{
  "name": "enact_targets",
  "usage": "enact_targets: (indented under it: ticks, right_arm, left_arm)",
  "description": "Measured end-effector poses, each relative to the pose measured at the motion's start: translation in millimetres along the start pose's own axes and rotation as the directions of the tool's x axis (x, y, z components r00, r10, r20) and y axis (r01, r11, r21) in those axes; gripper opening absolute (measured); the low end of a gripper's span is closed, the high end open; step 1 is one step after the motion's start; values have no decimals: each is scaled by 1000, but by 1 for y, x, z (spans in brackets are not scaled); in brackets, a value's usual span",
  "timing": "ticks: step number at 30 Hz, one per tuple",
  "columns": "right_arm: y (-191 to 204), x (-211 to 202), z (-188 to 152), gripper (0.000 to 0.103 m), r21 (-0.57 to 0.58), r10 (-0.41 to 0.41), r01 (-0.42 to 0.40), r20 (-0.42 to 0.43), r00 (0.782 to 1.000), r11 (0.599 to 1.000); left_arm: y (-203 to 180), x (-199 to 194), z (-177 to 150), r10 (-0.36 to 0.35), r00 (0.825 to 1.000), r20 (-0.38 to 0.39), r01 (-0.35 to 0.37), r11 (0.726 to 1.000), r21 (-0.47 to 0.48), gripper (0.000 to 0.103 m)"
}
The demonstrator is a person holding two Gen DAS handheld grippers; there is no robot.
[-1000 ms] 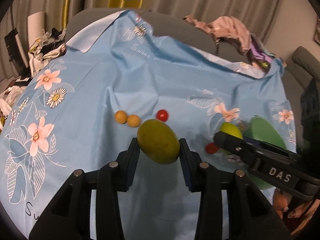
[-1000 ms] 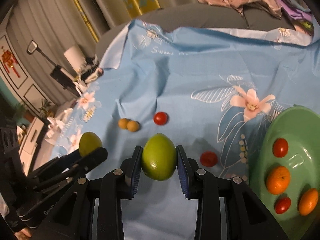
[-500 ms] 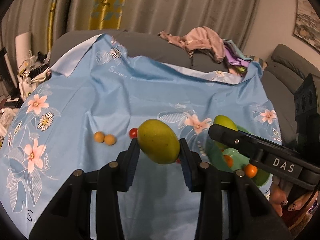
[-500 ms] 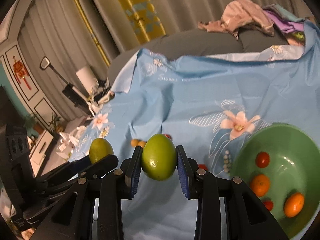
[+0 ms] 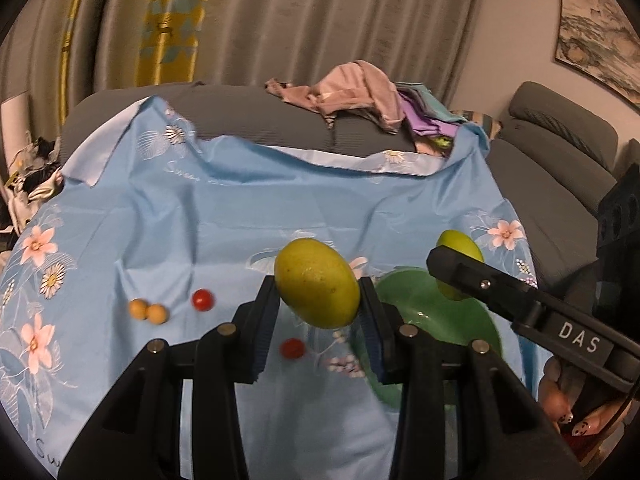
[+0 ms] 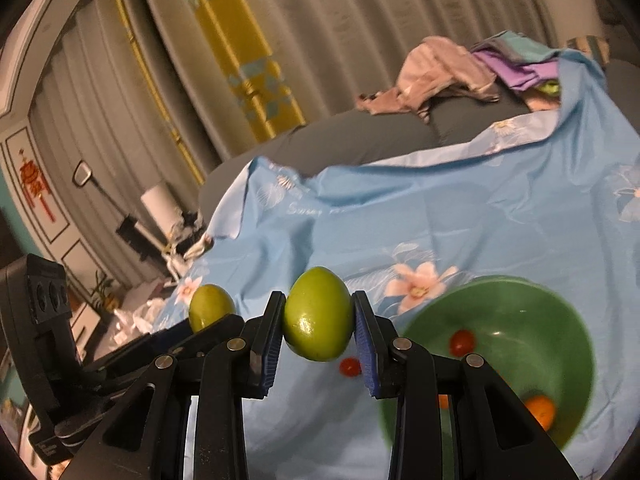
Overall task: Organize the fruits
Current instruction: 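Carry both held oval fruits over the green bowl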
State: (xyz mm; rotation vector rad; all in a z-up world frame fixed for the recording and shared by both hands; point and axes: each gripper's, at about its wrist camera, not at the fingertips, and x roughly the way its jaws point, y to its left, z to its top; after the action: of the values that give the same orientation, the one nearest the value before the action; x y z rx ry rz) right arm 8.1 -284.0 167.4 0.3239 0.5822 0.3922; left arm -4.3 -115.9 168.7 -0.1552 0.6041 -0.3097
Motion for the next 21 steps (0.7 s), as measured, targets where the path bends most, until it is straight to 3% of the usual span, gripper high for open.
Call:
enact_targets:
  ticks: [10,18,21]
  right_arm:
    - [-42,-30,7,35,101,-63,55,79,995,993]
    - [-62,-39,6,35,144,-98,84,91,991,986]
    - [-71,-41,5,35,165,-121,106,86,989,981]
  left_arm:
    - [-45,21,7,-79,997,-9,80,996,49,39]
    - [-71,39,5,-162,985,-62,165,985,45,39]
    - [-82,49,2,-159,984,-83,164,985,57,39]
